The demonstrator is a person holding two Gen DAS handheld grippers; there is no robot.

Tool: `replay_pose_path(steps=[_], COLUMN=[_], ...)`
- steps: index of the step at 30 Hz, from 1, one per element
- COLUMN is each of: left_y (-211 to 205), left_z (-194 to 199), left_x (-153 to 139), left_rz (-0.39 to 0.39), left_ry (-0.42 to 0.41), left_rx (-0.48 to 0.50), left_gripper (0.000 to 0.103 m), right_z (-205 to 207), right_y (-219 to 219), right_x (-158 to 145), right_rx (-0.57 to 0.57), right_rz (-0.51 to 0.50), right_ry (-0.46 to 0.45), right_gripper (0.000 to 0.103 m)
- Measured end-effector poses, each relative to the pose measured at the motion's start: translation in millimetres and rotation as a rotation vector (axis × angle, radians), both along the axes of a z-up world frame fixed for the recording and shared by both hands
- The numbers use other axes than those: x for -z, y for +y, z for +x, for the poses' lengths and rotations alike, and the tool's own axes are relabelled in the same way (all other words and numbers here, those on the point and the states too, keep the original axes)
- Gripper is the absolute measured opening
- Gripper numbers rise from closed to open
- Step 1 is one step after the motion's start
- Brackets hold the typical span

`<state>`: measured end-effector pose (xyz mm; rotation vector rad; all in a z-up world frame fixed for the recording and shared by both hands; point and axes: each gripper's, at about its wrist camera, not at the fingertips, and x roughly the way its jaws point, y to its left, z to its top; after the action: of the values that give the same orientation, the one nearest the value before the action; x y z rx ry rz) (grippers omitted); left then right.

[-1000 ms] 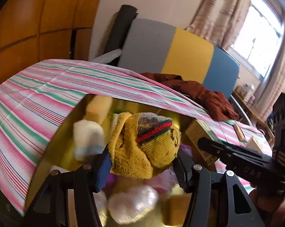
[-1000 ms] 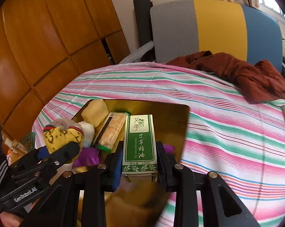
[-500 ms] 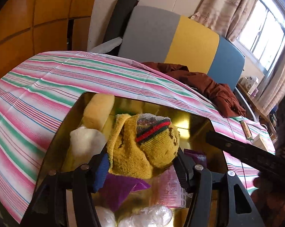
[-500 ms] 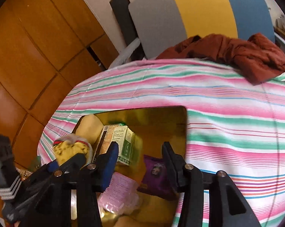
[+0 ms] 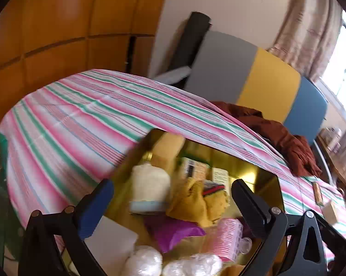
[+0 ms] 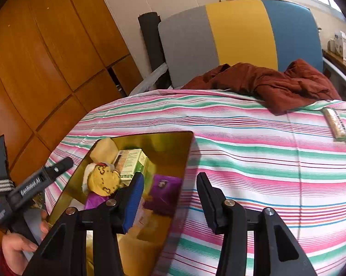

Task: Organize objects
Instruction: 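Open both grippers to drop the items into the tray and withdraw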

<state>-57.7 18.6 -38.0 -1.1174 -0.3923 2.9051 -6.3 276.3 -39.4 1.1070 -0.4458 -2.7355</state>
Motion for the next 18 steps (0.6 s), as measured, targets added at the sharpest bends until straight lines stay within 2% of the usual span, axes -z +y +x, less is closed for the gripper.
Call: replay_pose_path(steps=[5,8,18], left_y=[-1.6,6.4,86.7], left_z=[4.7,11.4,37.1], left_x=[2.8,3.0,-5.0], left_rz=[0.010,0.027,0.041], left_ry=[-0.042,-0.049,-0.058], left_rx=[-0.028,-0.002,0.242], left_gripper=[0.103,0.103,0.103], right_z=[16.4,25.5,55.0], right_y=[15.5,27.0,84.0], right_x=[0.7,2.8,19.2], right_rx=[0.020,0.033,0.126], right_rz=[-0.002,0.002,0.035], right_ry=[-0.002,-0.008,-0.041], right_gripper=[0.048,0.048,0.048])
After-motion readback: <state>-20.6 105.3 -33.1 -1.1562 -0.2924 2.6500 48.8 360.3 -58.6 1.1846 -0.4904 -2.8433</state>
